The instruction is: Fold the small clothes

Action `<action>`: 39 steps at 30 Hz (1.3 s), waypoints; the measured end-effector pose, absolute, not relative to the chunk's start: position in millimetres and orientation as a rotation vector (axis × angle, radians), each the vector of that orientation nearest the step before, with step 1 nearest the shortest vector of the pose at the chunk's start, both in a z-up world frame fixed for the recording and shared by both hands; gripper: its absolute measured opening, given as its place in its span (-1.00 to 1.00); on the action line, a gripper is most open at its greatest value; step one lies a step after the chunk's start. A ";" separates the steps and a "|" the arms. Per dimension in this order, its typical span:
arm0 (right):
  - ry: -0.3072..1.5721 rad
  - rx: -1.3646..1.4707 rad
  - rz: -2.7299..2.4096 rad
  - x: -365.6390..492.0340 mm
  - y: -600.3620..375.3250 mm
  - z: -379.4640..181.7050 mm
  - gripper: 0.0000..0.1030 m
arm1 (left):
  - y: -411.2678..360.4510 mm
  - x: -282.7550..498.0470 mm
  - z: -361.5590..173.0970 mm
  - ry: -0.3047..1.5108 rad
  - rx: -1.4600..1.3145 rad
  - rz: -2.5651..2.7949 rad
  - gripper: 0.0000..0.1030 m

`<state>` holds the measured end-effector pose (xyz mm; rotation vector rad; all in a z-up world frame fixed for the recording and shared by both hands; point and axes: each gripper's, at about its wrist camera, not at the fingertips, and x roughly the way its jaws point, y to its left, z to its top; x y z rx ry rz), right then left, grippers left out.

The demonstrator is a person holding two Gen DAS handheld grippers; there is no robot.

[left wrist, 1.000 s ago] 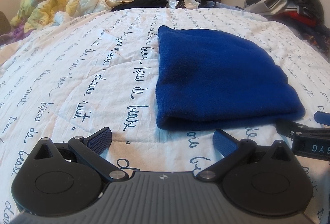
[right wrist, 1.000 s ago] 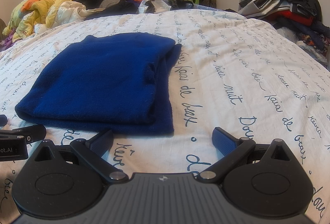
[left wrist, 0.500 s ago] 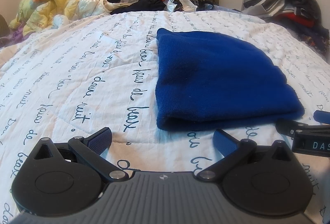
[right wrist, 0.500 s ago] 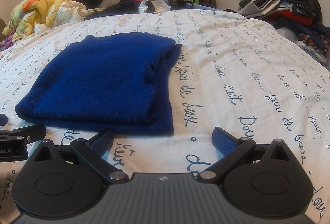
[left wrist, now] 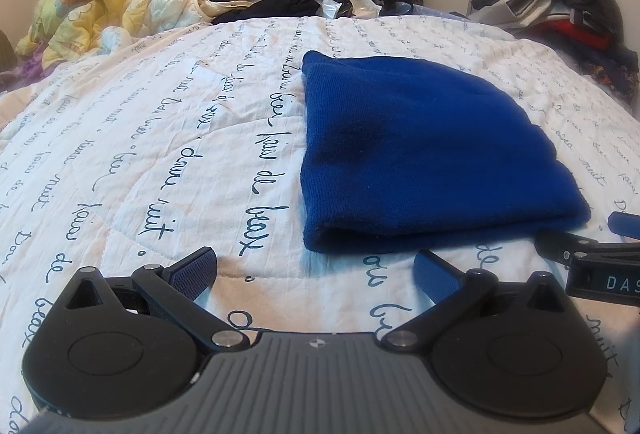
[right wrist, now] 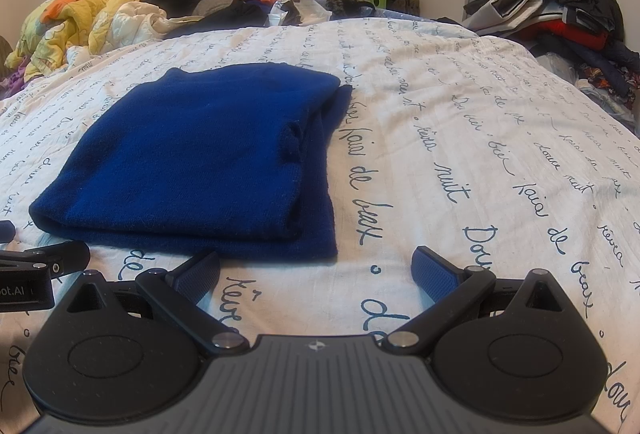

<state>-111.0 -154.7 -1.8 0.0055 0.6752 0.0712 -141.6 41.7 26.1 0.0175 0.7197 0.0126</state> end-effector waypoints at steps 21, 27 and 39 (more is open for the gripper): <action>0.675 0.006 0.071 -111.0 -154.6 -1.8 1.00 | 41.1 -138.3 27.7 0.747 0.016 0.011 1.00; 0.675 0.006 0.071 -111.0 -154.5 -1.8 1.00 | 41.5 -138.5 27.4 0.746 0.018 0.009 1.00; 0.675 0.006 0.071 -111.0 -154.5 -1.7 1.00 | 41.5 -138.4 27.0 0.744 0.017 0.010 1.00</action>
